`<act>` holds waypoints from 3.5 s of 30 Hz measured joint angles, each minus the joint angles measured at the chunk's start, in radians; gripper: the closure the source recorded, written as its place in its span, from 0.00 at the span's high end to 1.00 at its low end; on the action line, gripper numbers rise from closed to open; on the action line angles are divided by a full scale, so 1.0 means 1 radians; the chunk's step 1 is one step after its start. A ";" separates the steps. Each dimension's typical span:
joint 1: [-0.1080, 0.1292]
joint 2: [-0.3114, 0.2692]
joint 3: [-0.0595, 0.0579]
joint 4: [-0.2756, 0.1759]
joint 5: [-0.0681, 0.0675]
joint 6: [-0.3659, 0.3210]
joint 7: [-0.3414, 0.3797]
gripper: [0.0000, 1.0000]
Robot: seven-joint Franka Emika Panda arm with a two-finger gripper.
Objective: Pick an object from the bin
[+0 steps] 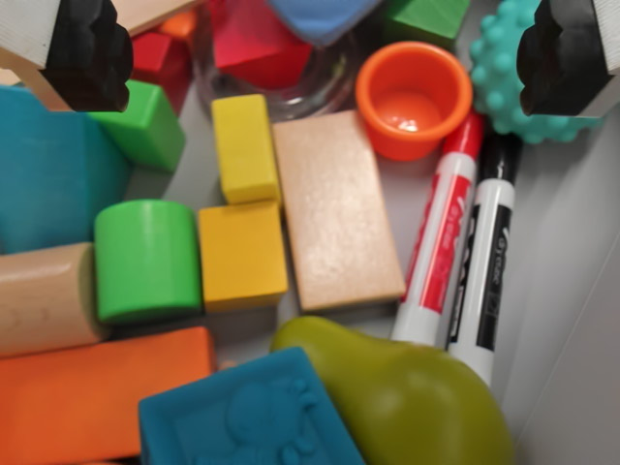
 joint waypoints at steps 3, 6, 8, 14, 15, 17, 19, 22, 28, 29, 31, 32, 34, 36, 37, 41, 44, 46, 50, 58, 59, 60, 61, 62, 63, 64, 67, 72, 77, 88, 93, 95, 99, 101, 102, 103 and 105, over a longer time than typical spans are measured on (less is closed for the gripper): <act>0.011 0.019 -0.003 0.011 0.001 0.008 0.052 1.00; 0.027 0.044 -0.007 0.029 0.003 0.017 0.118 1.00; 0.036 0.058 -0.010 0.039 0.004 0.023 0.158 1.00; 0.043 0.093 -0.011 0.049 0.005 0.051 0.187 1.00; 0.043 0.102 -0.011 0.049 0.005 0.058 0.188 1.00; 0.042 0.123 -0.011 0.051 0.005 0.076 0.188 1.00; 0.041 0.143 -0.011 0.054 0.005 0.092 0.188 1.00; 0.041 0.165 -0.011 0.058 0.005 0.109 0.188 1.00; 0.041 0.201 -0.011 0.070 0.006 0.137 0.188 1.00; 0.041 0.202 -0.010 0.073 0.006 0.139 0.188 1.00; 0.041 0.205 -0.010 0.078 0.006 0.142 0.188 1.00; 0.041 0.208 -0.010 0.080 0.006 0.144 0.188 1.00; 0.041 0.211 -0.010 0.085 0.006 0.147 0.188 1.00; 0.041 0.213 -0.010 0.088 0.006 0.148 0.188 1.00; 0.041 0.213 -0.010 0.088 0.006 0.148 0.188 1.00; 0.041 0.213 -0.010 0.088 0.006 0.148 0.188 1.00; 0.041 0.213 -0.010 0.088 0.006 0.148 0.188 1.00; 0.041 0.213 -0.010 0.088 0.006 0.148 0.188 1.00; 0.041 0.213 -0.010 0.088 0.006 0.148 0.188 1.00; 0.041 0.213 -0.010 0.088 0.006 0.148 0.188 0.00; 0.041 0.213 -0.010 0.088 0.006 0.148 0.188 0.00; 0.041 0.213 -0.010 0.088 0.006 0.148 0.188 0.00; 0.041 0.213 -0.010 0.088 0.006 0.148 0.188 0.00; 0.041 0.213 -0.010 0.088 0.006 0.148 0.188 0.00; 0.041 0.213 -0.010 0.088 0.006 0.148 0.188 0.00; 0.041 0.213 -0.010 0.088 0.006 0.148 0.188 0.00; 0.041 0.213 -0.010 0.088 0.006 0.148 0.188 0.00; 0.041 0.213 -0.010 0.090 0.006 0.148 0.188 0.00; 0.041 0.213 -0.010 0.090 0.006 0.148 0.188 0.00; 0.041 0.213 -0.010 0.090 0.006 0.148 0.188 0.00; 0.041 0.213 -0.010 0.090 0.006 0.148 0.188 0.00; 0.041 0.212 -0.010 0.090 0.006 0.148 0.188 0.00; 0.041 0.207 -0.010 0.090 0.006 0.146 0.188 0.00; 0.041 0.200 -0.010 0.088 0.006 0.142 0.188 0.00; 0.041 0.195 -0.010 0.086 0.006 0.139 0.188 0.00; 0.041 0.190 -0.010 0.085 0.006 0.135 0.188 0.00; 0.041 0.181 -0.010 0.083 0.006 0.128 0.188 0.00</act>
